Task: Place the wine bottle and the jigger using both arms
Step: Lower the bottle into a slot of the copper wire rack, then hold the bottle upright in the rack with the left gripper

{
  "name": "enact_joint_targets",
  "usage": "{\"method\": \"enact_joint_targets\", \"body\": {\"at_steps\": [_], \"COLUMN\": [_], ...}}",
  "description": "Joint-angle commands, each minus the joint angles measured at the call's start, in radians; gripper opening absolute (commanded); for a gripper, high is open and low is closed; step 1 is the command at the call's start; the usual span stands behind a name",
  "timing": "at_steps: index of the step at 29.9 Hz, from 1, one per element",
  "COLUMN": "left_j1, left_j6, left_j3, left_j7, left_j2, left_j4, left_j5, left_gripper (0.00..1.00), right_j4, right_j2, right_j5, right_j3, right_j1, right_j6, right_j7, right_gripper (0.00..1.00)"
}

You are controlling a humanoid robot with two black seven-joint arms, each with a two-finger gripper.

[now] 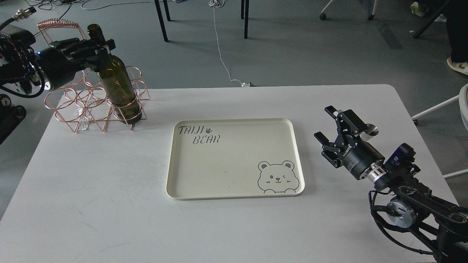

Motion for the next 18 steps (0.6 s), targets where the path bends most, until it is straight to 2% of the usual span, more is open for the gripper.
{"method": "enact_joint_targets", "body": {"at_steps": [1,5,9,14,18], "left_j1": [0.006,0.009,0.007,0.007,0.007], "left_j6": [0.008,0.008,0.008,0.008,0.008], "left_j3": [-0.001,-0.002,-0.002,-0.004,-0.007], "left_j7": [0.000,0.000,0.000,0.000,0.000], "left_j2": [-0.004,-0.006,-0.006,-0.006,-0.006], "left_j4": [0.000,0.000,0.000,0.000,0.000], "left_j5": [0.000,-0.002,-0.002,-0.003,-0.003], "left_gripper": [0.28,0.46,0.60,0.71,0.73], "right_j4": [0.000,0.000,0.000,0.000,0.000], "right_j2": [0.000,0.001,0.001,0.001,0.005], "right_j5": [0.000,0.000,0.000,0.000,0.000], "right_j3": [0.004,0.005,0.005,0.005,0.005], "right_j1": [0.000,0.000,-0.002,-0.002,-0.002], "right_j6": [0.000,0.000,0.000,0.000,0.000], "right_j7": [0.000,0.000,0.000,0.000,0.000], "right_gripper": [0.99,0.99,0.99,0.99,0.99]}}
